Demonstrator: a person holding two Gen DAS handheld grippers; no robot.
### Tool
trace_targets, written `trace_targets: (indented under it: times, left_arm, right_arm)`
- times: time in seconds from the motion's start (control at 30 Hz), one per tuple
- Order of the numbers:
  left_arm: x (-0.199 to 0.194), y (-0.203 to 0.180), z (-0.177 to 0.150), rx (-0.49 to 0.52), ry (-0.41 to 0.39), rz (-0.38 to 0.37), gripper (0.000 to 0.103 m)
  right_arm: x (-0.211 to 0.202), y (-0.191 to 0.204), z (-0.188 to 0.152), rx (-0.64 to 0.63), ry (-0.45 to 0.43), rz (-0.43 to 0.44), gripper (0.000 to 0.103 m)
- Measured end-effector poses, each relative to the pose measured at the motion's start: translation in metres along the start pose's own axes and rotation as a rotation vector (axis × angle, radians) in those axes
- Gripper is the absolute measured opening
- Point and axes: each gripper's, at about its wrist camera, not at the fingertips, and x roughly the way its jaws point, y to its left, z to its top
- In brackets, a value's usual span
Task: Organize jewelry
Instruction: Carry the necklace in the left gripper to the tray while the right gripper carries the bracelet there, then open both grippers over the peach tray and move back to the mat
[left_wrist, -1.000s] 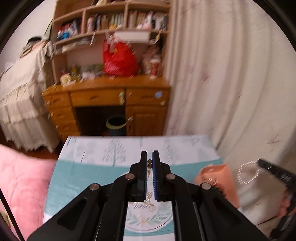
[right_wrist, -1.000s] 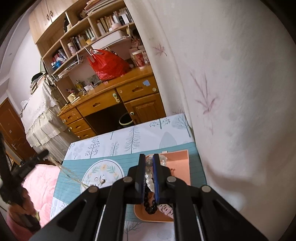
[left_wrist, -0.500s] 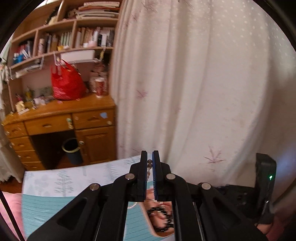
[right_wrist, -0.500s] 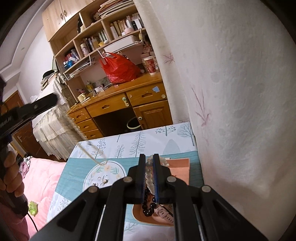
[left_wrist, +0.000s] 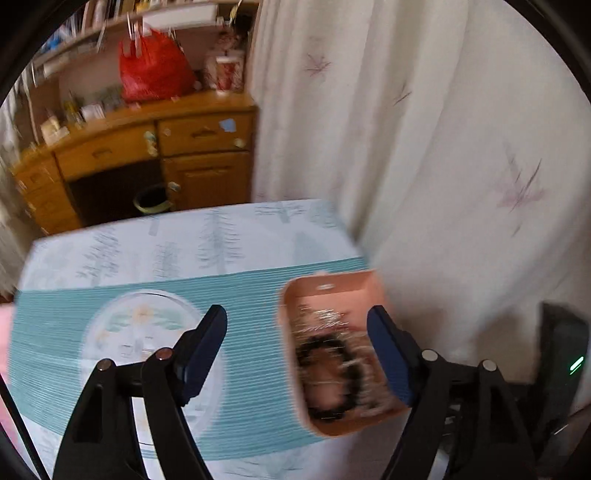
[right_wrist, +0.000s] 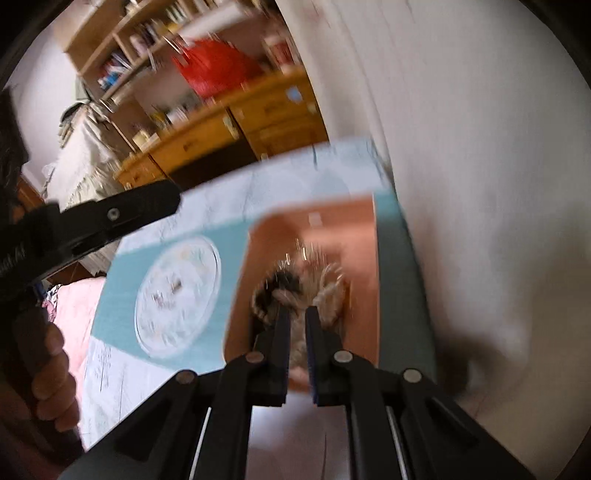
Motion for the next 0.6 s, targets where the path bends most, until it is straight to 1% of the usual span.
trace_targets:
  times: [0.07,0.1,0.13,0.2,0.27,0.3,0.37,0.43,0.47,0.57,0.6]
  left_arm:
    - [0.002,0.007,-0.005,0.025,0.015,0.089,0.095]
    - [0.003,0.012,-0.006,0.025,0.024,0.125,0.097]
    - [0.004,0.019,-0.009,0.016,0.037,0.165,0.097]
    - [0.011,0.034,-0.007,-0.012,0.063,0.201,0.097]
    - [0.017,0.055,-0.011,-0.053,0.102,0.241,0.097]
    - [0.018,0.064,-0.015,-0.072,0.113,0.253,0.097]
    - [0.017,0.086,-0.025,-0.126,0.138,0.251,0.097]
    - [0.019,0.105,-0.035,-0.167,0.164,0.251,0.097]
    - [0.021,0.115,-0.040,-0.184,0.180,0.264,0.097]
    - [0.029,0.142,-0.055,-0.194,0.245,0.348,0.097]
    - [0.032,0.149,-0.058,-0.189,0.267,0.365,0.097]
  right_arm:
    - [0.001,-0.003,-0.006,0.017,0.017,0.004,0.008]
    - [0.000,-0.003,-0.008,0.018,0.018,0.002,0.009]
    - [-0.002,-0.002,-0.009,0.015,0.013,0.002,0.012]
    - [-0.006,0.003,-0.008,0.012,-0.007,0.001,0.021]
    - [-0.009,0.009,-0.006,0.009,-0.030,-0.007,0.037]
    - [-0.010,0.012,-0.005,0.005,-0.040,-0.011,0.040]
    - [-0.013,0.021,-0.003,-0.013,-0.062,-0.017,0.050]
    - [-0.011,0.037,-0.003,-0.045,-0.078,-0.023,0.056]
    - [-0.008,0.046,-0.002,-0.064,-0.082,-0.026,0.060]
    - [0.004,0.074,-0.003,-0.106,-0.080,-0.025,0.063]
    - [0.009,0.083,-0.004,-0.113,-0.075,-0.024,0.063]
